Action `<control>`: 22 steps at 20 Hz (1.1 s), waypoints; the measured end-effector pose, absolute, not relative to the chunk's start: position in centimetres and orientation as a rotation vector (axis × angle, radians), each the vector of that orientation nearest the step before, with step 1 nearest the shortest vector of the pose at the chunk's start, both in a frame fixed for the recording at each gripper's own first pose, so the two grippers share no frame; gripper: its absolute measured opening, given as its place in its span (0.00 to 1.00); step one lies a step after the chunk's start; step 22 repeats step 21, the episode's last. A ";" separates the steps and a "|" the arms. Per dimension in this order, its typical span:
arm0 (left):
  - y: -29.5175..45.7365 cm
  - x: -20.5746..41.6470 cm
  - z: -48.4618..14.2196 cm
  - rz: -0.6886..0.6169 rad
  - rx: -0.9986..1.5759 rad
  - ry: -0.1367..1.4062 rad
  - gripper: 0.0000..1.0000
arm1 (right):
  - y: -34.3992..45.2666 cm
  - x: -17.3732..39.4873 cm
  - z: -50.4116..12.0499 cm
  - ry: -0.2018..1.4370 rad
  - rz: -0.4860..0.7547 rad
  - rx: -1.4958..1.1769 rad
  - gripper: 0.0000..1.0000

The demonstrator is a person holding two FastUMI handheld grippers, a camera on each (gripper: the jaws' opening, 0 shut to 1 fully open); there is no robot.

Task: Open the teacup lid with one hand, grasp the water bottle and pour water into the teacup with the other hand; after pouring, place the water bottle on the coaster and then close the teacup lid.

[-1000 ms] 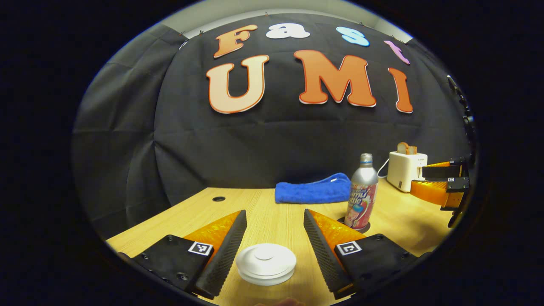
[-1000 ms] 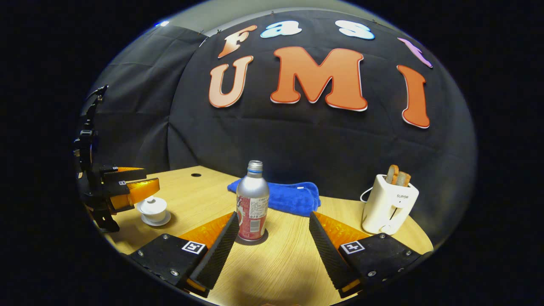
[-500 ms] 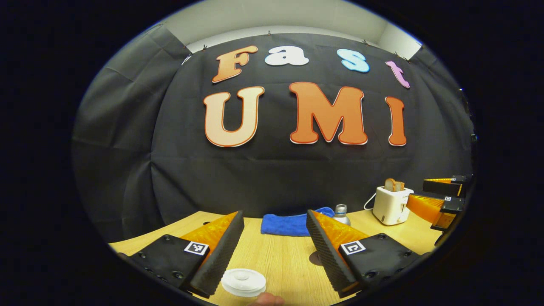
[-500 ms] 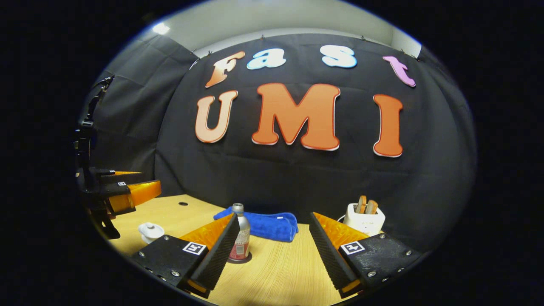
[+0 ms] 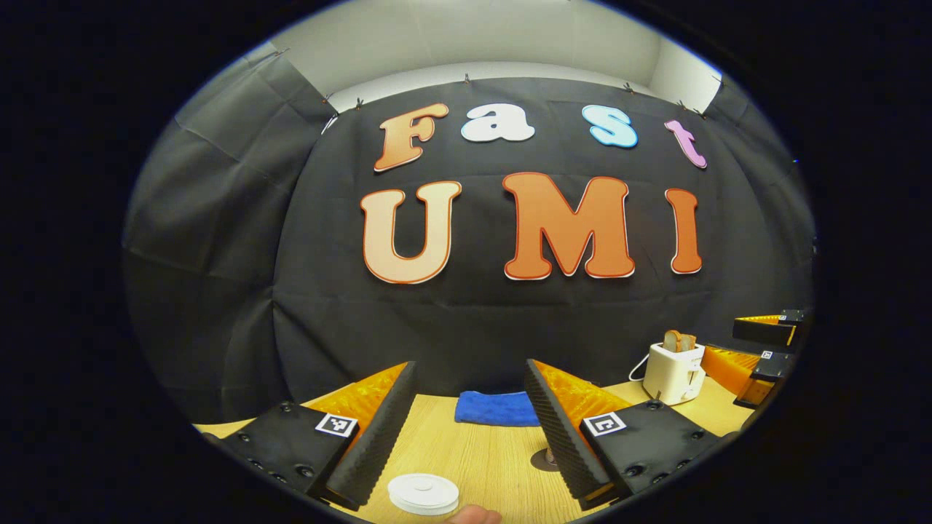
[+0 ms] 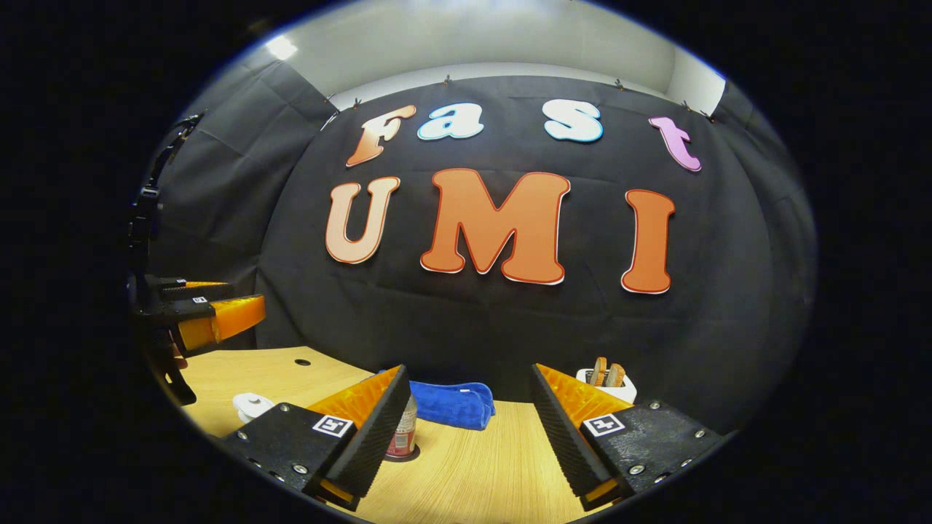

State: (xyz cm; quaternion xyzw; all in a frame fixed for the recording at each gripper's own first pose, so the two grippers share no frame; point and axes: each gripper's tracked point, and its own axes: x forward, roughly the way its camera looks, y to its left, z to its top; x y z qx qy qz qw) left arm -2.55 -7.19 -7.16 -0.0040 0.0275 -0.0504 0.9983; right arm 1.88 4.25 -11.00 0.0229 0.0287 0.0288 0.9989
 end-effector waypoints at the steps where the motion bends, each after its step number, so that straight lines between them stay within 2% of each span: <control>1: -7.1 -2.7 -7.0 -0.101 -0.015 0.050 0.97 | 4.4 1.8 -10.9 0.058 0.062 0.043 0.99; 3: -7.1 -2.8 -7.1 -0.101 -0.026 0.053 1.00 | 4.8 1.8 -10.9 0.059 0.069 0.041 0.99; 8: -6.7 -2.9 -7.9 -0.096 -0.030 0.073 1.00 | 5.3 1.5 -11.2 0.069 0.078 0.041 1.00; 9: -6.6 -2.9 -8.0 -0.096 -0.031 0.075 0.97 | 5.4 1.5 -11.3 0.071 0.079 0.043 0.99; 11: -6.4 -2.9 -8.3 -0.093 -0.032 0.080 0.97 | 5.6 1.5 -11.7 0.081 0.081 0.047 0.99; 12: -6.4 -3.0 -8.4 -0.094 -0.031 0.084 0.93 | 5.6 1.4 -11.8 0.087 0.080 0.050 0.99; 19: -6.4 -3.4 -9.2 -0.091 -0.015 0.093 0.97 | 5.7 1.5 -12.7 0.108 0.085 0.060 0.99; 22: -6.6 -3.5 -9.4 -0.094 -0.017 0.089 0.94 | 6.0 1.6 -12.9 0.109 0.097 0.057 0.99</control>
